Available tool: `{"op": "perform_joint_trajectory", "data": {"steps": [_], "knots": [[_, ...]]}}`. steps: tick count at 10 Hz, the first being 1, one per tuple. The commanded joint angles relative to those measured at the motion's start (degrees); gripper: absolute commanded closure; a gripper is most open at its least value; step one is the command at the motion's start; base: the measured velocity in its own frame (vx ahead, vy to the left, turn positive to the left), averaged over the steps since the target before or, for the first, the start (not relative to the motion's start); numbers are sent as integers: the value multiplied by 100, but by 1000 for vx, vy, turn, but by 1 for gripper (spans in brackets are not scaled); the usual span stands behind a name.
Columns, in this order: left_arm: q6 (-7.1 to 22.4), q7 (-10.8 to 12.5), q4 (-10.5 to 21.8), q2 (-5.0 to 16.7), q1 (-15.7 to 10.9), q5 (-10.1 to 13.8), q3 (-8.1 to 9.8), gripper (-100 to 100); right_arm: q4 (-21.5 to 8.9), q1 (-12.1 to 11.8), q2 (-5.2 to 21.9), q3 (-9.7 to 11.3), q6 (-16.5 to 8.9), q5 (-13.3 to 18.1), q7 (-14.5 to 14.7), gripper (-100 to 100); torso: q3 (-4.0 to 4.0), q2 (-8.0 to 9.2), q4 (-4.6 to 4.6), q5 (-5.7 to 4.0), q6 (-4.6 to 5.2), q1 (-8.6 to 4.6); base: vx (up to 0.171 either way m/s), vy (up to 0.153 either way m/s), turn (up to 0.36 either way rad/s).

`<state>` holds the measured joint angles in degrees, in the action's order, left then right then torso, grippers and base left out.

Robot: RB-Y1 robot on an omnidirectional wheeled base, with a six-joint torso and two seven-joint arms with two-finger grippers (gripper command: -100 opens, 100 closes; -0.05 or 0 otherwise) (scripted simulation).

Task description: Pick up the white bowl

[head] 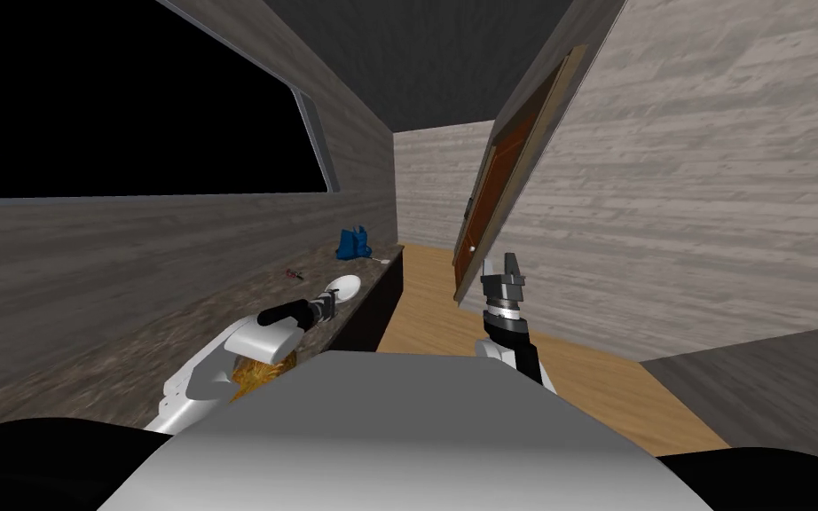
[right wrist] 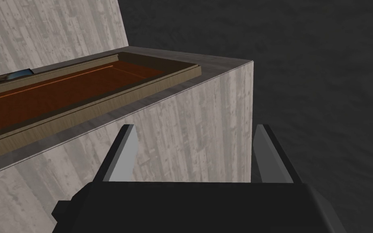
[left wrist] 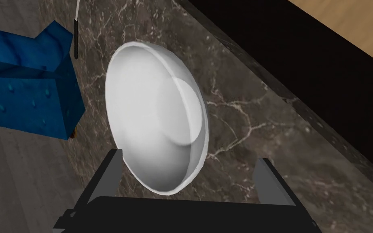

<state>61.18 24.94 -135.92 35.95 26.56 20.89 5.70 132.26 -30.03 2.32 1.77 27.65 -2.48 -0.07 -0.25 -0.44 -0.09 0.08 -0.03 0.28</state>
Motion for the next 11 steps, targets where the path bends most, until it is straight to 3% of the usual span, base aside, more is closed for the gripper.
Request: {"op": "perform_joint_trajectory", "data": {"steps": [1,4,5,6,7,10,11], "knots": [[260,-11,25,120,75,66,92,-100,0,0,0,0,0,0,0,0,0,0,0,0,0,0,90,60,-176],[506,-49,188,199,189,103,108,-100,0,0,0,0,0,0,0,0,3,6,1,-2,-2,-11,72,50,-118],[447,-45,149,207,170,131,137,-100,0,0,0,0,0,0,0,0,4,7,1,-3,-2,-16,28,18,-13],[472,-47,162,211,164,134,136,0,0,0,-1,0,0,0,0,0,9,18,3,-5,-4,-24,5,4,2],[346,-104,352,157,104,98,106,-100,0,0,-1,0,0,0,0,0,15,27,6,-7,-3,-30,6,1,-34],[161,-191,641,77,13,46,60,-100,0,0,-1,0,0,0,0,0,17,30,6,-7,-3,-34,7,-1,-29],[206,-169,576,93,38,56,70,-100,0,0,-1,0,0,0,0,0,17,30,7,-7,-3,-34,0,0,0]]}}
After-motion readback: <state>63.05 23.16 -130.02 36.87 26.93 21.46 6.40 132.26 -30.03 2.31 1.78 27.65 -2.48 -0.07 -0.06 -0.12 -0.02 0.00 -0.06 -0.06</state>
